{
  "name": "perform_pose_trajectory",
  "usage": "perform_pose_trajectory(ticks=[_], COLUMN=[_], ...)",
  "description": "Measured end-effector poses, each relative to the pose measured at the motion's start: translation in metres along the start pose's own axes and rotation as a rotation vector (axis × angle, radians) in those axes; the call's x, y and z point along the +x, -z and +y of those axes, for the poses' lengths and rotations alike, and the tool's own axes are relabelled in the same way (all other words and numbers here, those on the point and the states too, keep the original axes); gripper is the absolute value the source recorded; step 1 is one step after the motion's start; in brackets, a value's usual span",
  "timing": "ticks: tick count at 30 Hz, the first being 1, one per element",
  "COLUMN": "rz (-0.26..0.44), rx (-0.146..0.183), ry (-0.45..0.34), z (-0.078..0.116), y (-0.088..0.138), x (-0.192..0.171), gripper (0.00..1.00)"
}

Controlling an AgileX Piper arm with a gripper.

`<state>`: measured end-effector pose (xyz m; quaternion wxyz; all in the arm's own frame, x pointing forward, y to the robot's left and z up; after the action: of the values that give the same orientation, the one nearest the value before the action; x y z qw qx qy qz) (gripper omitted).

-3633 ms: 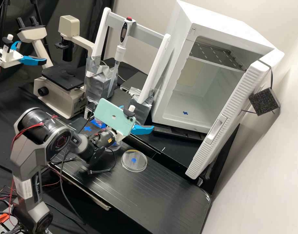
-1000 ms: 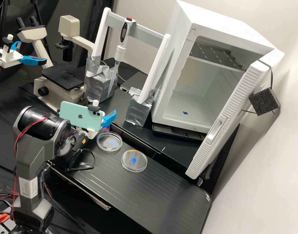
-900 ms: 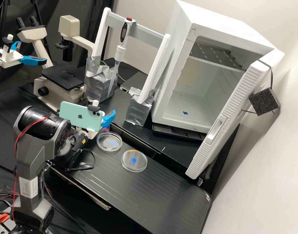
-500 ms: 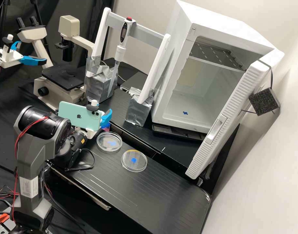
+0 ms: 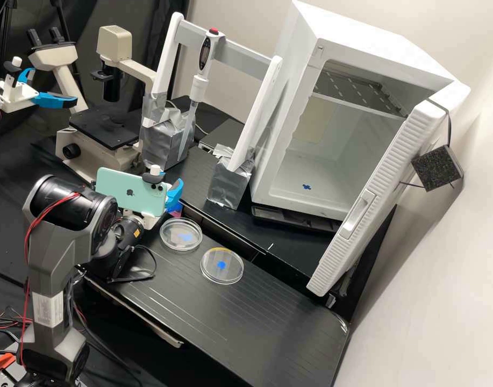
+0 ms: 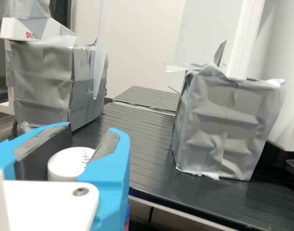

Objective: Open the bottle

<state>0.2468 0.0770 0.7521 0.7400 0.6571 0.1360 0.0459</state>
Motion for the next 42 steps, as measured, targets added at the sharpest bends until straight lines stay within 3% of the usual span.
perform_pose_trajectory(ticks=[11,27,36,42], rz=[0.003,0.068,0.054,0.05], rx=[0.002,0.016,0.069,0.071], ry=[-0.003,-0.096,-0.06,-0.006], z=[0.004,0.029,0.024,0.012], y=[0.003,0.018,0.01,0.007], x=[-0.001,-0.013,-0.055,-0.077], gripper=[0.0,0.0,0.0,0.0])
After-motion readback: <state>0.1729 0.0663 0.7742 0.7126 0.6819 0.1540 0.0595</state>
